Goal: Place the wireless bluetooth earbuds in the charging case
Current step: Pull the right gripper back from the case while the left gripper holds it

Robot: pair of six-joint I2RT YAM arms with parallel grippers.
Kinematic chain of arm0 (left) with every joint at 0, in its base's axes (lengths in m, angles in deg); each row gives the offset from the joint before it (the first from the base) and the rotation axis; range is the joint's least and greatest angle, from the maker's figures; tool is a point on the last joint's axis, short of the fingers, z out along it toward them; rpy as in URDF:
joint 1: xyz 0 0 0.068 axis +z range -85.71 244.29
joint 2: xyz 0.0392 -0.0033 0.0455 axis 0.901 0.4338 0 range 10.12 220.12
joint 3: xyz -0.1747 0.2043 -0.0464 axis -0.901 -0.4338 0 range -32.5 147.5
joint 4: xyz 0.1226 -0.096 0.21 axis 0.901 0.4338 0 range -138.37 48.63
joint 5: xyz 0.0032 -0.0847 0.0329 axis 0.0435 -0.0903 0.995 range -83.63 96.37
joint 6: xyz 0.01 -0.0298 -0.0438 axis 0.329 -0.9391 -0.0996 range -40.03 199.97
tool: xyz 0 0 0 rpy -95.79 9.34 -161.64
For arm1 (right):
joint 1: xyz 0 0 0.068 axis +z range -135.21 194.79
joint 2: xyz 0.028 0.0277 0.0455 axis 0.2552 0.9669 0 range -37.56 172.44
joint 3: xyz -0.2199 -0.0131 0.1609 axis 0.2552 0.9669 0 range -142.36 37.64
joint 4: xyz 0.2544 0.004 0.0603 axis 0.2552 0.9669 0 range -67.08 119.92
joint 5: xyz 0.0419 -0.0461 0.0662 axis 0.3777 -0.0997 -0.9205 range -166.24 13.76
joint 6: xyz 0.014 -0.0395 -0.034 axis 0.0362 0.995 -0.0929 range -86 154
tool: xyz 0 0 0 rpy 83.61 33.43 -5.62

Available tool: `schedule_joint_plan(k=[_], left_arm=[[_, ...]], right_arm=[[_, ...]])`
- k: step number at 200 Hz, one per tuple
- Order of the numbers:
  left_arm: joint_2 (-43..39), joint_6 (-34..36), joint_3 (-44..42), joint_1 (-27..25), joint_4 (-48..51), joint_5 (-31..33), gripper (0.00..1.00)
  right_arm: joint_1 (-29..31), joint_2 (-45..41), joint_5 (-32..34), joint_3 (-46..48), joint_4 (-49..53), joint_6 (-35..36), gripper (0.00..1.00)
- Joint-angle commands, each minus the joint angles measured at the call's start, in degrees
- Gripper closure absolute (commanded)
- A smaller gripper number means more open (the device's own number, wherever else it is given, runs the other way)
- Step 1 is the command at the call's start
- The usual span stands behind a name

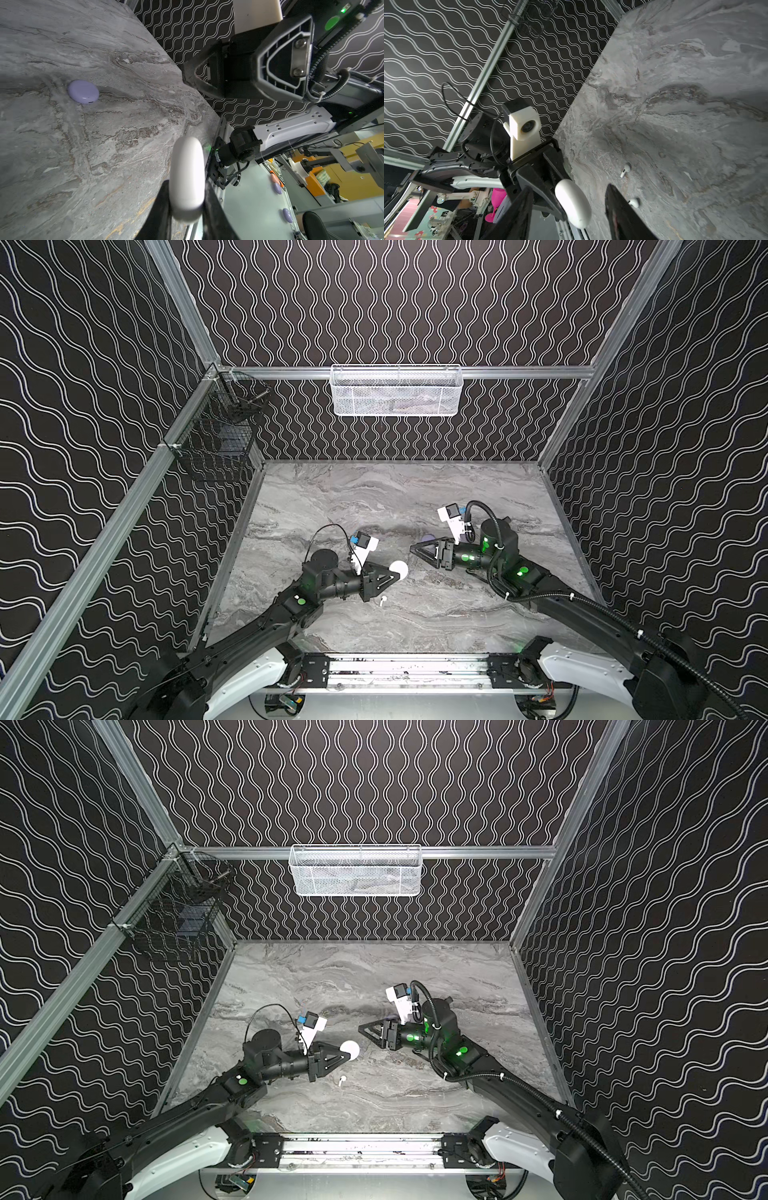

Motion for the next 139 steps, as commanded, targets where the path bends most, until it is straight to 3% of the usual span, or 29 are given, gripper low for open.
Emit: schedule_joint_plan(k=[1, 64, 139], left_arm=[[-0.32, 2.44, -1.3, 0.73, -4.4, 2.22, 0.84], [1.21, 4.55, -7.78, 2.42, -12.42, 3.57, 0.85], [-1.8, 14.43, -5.69, 3.65, -1.62, 8.84, 0.87]], right_arm=[[0.08, 1.17, 3.45, -1.64, 5.68, 2.2, 0.42], [0.55, 4.83, 7.27, -4.92, 12.36, 3.52, 0.41], [8.6, 11.86, 16.56, -11.16, 19.71, 5.44, 0.39]])
